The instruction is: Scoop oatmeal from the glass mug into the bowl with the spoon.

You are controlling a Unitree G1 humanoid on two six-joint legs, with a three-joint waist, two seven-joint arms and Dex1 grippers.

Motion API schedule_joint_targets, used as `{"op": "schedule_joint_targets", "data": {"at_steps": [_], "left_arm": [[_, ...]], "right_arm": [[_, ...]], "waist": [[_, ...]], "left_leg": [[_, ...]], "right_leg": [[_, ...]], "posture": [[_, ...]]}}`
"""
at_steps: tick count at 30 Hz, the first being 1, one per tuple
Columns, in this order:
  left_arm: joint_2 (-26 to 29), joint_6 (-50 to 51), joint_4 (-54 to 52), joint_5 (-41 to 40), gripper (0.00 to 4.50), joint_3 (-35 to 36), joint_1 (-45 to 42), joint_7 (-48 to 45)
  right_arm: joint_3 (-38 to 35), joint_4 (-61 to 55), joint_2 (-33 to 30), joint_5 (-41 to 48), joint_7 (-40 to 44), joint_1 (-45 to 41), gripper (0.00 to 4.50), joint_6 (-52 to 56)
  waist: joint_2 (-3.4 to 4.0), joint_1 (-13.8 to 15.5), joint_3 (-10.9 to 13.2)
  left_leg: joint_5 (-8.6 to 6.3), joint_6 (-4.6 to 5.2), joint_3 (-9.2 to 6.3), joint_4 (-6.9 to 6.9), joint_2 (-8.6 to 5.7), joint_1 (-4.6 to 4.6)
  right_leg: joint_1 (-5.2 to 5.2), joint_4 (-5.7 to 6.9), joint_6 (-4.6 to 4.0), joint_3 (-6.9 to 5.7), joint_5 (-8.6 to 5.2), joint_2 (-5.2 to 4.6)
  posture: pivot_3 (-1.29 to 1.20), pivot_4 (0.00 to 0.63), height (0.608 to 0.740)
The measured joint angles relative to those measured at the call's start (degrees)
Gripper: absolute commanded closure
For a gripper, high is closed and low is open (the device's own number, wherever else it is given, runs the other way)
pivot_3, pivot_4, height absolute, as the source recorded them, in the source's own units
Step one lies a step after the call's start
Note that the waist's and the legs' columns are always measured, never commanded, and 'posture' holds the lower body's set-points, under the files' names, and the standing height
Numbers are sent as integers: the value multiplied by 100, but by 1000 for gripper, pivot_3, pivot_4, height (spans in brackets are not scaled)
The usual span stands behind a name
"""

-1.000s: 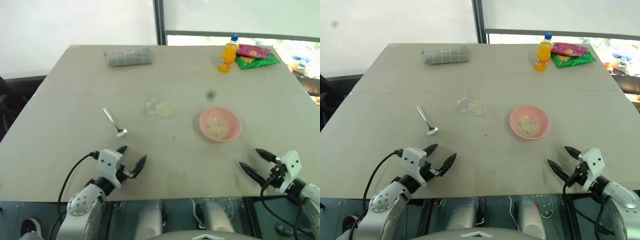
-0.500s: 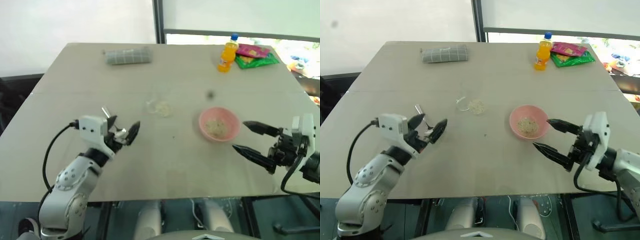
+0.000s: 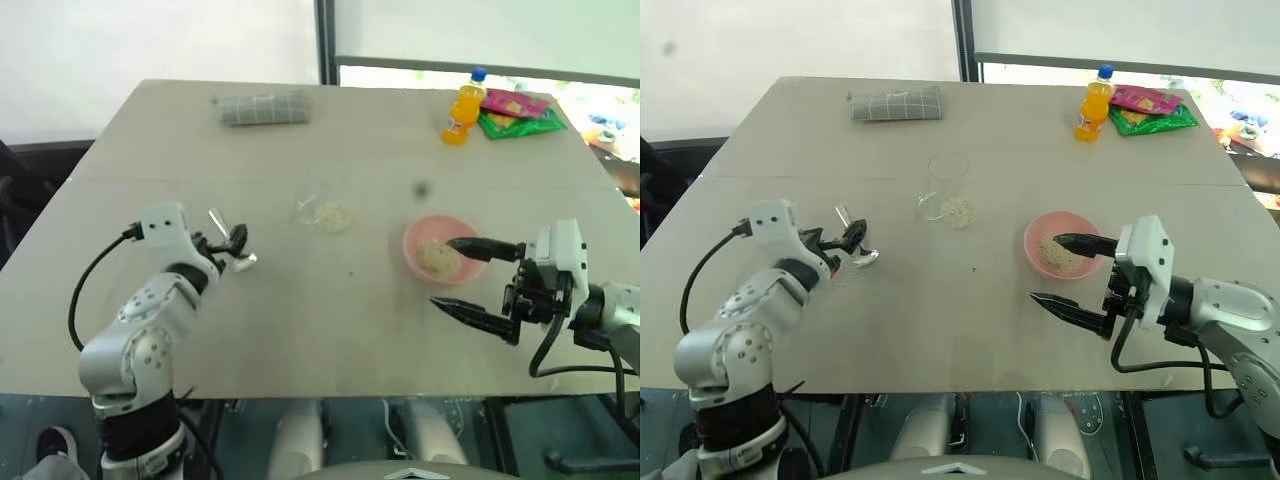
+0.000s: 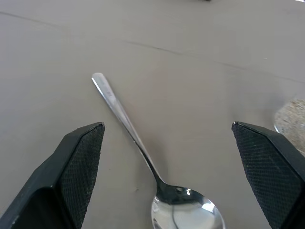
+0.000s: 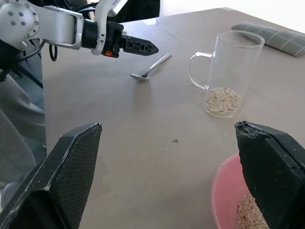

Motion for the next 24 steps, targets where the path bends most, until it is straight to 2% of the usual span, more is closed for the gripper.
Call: {"op": "schedule_joint_targets", "data": {"at_steps": [11,18,21,24], "left_arm": [[23,832,752,434,94,-93,-533,380],[-46,914,950,747,94,-177,-729,418],[-152,922,950,926,822,-169,-748,473],[-176,926,953,1119,2088,-154,-738,562]], "right_arm": [[2,100,206,-183,-19,6,0,-22],[15,162,308,-253,-37,-85,0,-29],[34,165,372,-290,-45,-118,0,-29],[98,166,424,-329,-54,-129,0,-29]], "waist": [[-4,1,3],[-3,1,2],[3,0,-2],[4,-2,-3]], "left_leg": [[0,-1,-1,0,0,0],[1,-2,0,0,0,2],[1,-2,2,0,0,6],[1,-2,2,0,0,7]], "right_leg": [[0,3,8,-1,5,0],[0,7,9,0,6,-2],[1,8,9,2,6,-2],[2,9,9,2,6,-2]], "posture": [[0,150,740],[0,150,740],[0,150,740],[0,150,740]]}}
